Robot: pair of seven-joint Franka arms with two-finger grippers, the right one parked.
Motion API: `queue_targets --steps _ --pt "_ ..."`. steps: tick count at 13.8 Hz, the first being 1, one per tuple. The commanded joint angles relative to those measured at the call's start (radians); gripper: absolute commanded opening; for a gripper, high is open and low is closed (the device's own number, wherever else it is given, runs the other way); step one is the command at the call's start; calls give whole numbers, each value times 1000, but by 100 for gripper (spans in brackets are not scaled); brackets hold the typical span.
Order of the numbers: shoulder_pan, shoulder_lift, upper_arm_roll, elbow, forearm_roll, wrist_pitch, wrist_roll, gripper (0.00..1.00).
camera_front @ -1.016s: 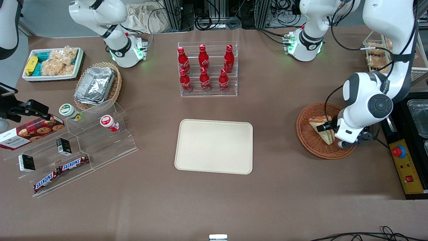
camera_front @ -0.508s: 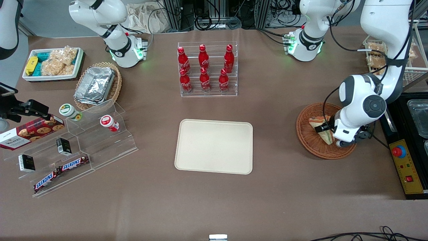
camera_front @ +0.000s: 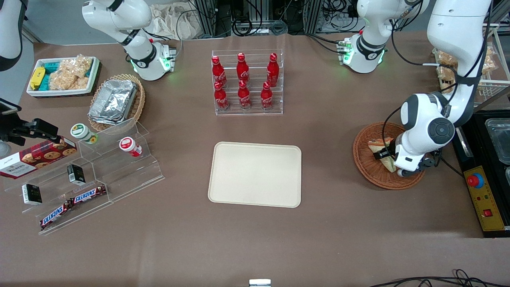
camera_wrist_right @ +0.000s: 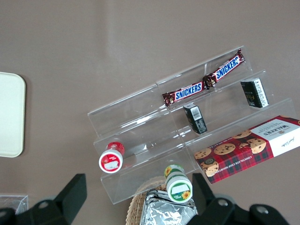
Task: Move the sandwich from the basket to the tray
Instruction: 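Close the left gripper on the wrapped sandwich's crust edge, then lift the sandwich up out of the wicker basket with the left gripper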
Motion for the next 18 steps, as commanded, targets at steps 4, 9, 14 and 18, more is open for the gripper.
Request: queue_targets --steps 4,9,14,18 --pt "0 -33 -8 25 -17 -29 5 8" --pt "-11 -105 -32 294 -11 -460 10 2" --pt "-12 -91 -80 609 -17 -696 10 2" --pt "-20 -46 -201 620 -2 -681 10 3"
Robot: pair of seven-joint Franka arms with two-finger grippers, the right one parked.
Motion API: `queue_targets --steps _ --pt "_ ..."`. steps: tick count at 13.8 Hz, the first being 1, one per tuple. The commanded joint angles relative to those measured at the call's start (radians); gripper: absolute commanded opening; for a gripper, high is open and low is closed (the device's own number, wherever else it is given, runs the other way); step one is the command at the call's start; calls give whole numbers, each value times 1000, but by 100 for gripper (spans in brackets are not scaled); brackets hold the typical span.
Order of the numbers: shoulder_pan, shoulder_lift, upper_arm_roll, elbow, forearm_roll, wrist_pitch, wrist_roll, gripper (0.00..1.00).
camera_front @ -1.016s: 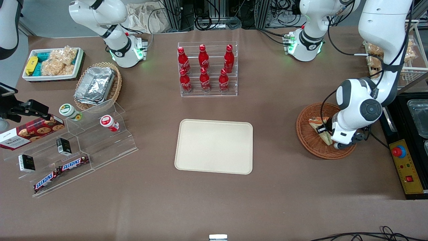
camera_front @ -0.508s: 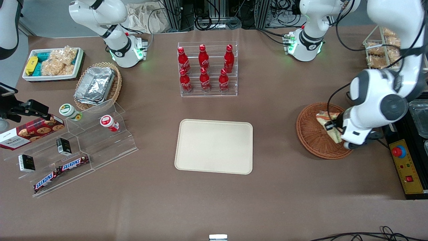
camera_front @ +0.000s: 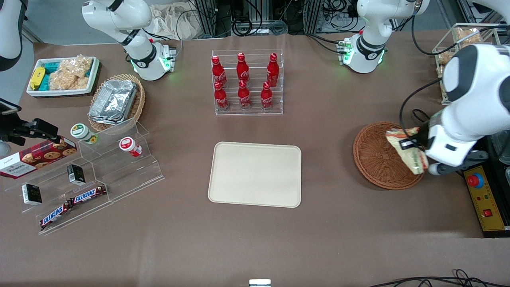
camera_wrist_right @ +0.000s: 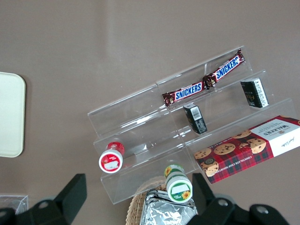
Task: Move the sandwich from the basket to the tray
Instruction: 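Lift the sandwich up out of the wicker basket with the left gripper, then carry the held sandwich over to the cream tray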
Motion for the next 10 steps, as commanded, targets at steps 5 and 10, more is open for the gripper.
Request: queue_targets --steps 5,10 --pt "-159 260 -115 156 89 52 -8 3" --pt "-252 386 -115 181 100 238 -11 3"
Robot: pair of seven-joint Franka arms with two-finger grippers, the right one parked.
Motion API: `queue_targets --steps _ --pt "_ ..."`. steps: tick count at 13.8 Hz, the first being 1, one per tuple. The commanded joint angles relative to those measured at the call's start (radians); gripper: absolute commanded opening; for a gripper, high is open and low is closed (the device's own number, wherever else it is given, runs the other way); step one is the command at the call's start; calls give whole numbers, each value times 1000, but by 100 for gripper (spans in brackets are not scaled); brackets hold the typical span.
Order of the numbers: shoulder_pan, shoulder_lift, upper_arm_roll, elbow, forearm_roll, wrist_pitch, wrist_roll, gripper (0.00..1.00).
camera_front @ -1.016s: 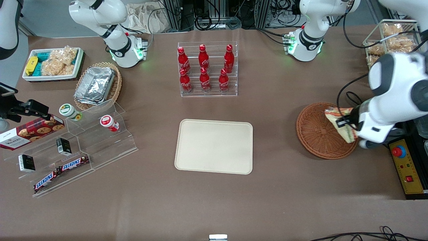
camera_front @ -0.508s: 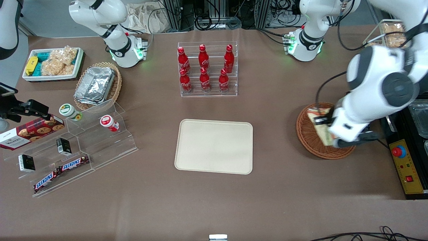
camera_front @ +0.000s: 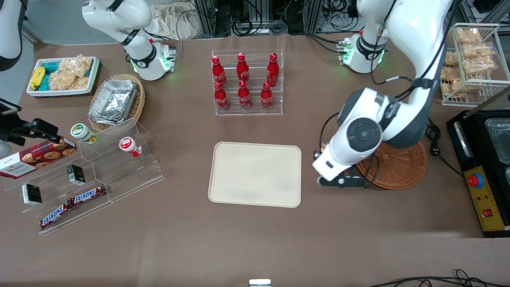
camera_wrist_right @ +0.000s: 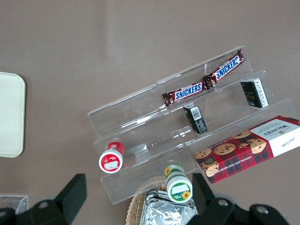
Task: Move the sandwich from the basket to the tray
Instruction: 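Carry the held sandwich over to the cream tray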
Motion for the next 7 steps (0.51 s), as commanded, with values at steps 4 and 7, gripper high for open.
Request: queue_targets --steps 4,7 --pt "-66 136 1 48 32 112 -2 4" --pt "-108 182 1 41 35 138 -5 5"
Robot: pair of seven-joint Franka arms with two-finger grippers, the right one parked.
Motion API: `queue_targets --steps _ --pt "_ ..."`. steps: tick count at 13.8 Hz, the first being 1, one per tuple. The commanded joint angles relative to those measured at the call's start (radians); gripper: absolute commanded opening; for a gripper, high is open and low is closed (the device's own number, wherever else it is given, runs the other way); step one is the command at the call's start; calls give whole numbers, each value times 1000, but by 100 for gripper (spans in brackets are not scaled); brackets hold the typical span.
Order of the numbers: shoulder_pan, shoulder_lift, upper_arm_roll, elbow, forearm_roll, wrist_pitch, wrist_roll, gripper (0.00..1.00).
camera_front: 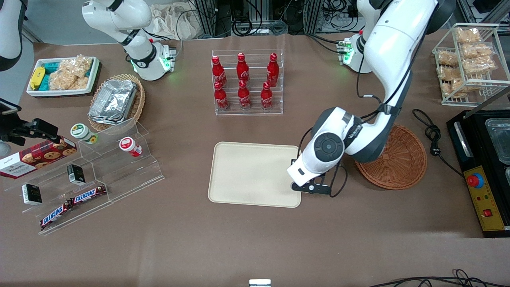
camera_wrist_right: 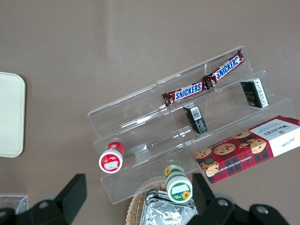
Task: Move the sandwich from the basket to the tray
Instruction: 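Carry the held sandwich over to the cream tray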
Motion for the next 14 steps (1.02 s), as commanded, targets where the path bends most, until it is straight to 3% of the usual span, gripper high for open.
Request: queue_targets --steps 1,4,5,8,10,14 --pt "-45 61 4 37 18 28 -6 5" --pt "-74 87 4 36 20 92 -8 6" --pt "-76 99 4 36 20 95 -8 13" --pt "-76 118 4 33 18 117 -9 53" --pt "-74 118 5 30 12 112 -9 99" --pt "-62 58 7 43 18 -42 -65 99"
